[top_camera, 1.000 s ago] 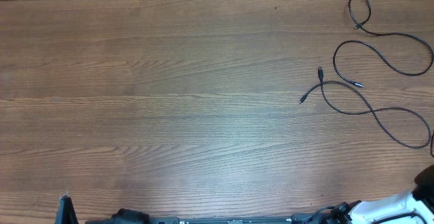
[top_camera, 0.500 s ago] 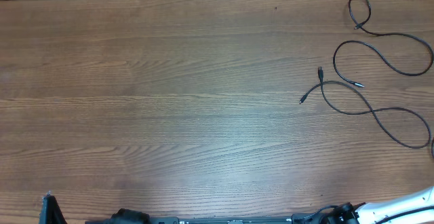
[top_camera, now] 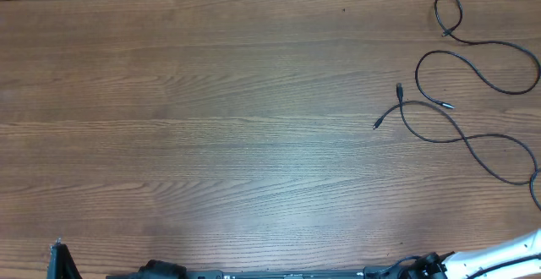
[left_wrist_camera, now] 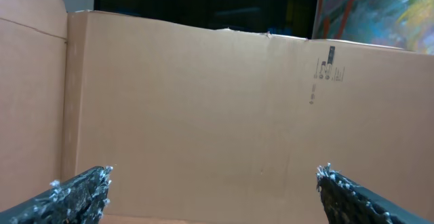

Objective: Untangle cables

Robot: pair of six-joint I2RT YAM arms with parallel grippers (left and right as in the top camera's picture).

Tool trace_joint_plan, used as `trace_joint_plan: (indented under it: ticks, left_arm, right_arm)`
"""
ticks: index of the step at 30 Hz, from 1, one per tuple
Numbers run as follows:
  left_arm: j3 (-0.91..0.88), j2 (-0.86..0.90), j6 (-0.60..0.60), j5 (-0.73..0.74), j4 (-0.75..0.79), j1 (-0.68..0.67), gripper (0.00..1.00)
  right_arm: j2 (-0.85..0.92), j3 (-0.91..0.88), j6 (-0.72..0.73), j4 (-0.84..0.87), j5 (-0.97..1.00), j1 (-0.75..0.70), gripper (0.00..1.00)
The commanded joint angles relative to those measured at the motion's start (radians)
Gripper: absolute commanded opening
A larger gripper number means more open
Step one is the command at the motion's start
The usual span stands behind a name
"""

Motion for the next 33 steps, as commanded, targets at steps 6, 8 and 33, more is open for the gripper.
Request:
trace_joint_plan:
  ticks: [6,8,33]
  left_arm:
    - [-0.004,-0.010,0.044,-0.018,-0.026,-0.002,1.00]
    - [-0.004,-0.010,0.049,-0.018,-0.034,-0.002,1.00]
    - [0.014,-0.010,0.145,-0.017,0.010,-0.002,0.99]
  right_arm:
    - [-0.110,0.002,-0.226,-0.167,-0.010,0.330,1.00]
    - [-0.110,0.001,-0.225,-0.197,0.053,0.410,1.00]
    - [-1.282,-1.460,0.179,0.658,0.278,0.491,1.00]
